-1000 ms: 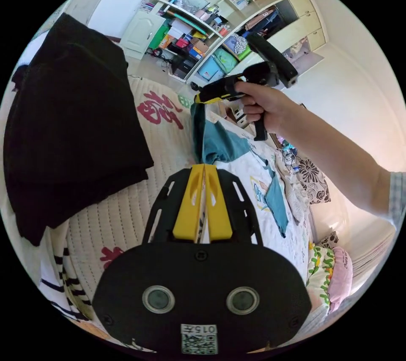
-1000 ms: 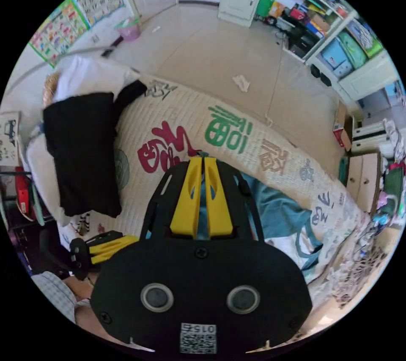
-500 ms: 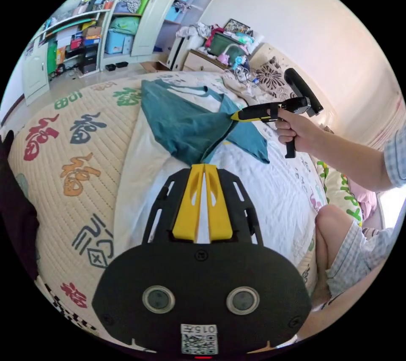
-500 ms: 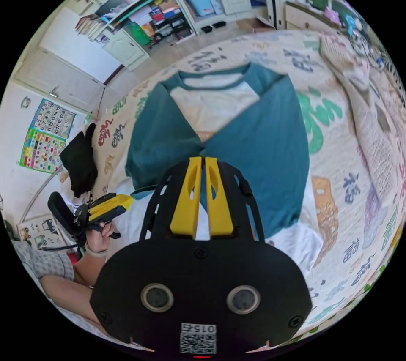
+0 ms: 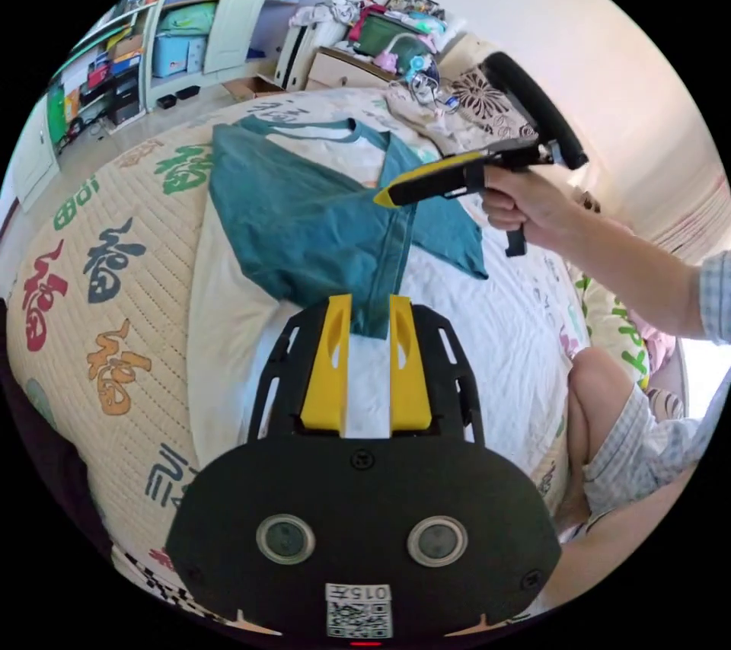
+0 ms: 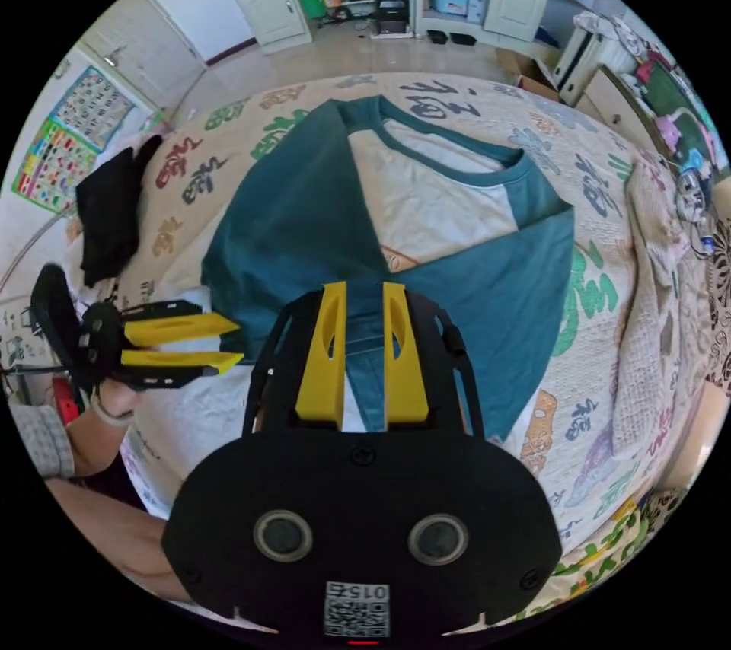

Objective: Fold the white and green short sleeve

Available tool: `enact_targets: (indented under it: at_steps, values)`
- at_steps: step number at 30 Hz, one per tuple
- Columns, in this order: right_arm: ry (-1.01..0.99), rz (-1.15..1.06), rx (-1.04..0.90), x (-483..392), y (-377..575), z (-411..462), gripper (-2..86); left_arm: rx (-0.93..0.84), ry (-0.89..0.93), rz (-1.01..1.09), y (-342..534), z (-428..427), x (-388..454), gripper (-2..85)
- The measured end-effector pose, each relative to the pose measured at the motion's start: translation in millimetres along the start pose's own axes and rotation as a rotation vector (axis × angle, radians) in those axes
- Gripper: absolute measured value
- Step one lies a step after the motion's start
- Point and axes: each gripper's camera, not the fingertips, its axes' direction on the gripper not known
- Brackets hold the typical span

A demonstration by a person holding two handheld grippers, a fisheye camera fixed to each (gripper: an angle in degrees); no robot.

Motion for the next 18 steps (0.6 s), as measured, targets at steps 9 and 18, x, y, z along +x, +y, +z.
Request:
enact_targets:
  at_steps: [9,18]
  values:
    - [-0.043,0.03,-0.062,41,-19,9,5.8,0.055,-0.083,0.009,17,-9,26,-0.2]
    - [-0.042,-0.081,-0.14,69,-10,7,6.8,0.189,-0.073,-0.072,15,-26,27,5.1]
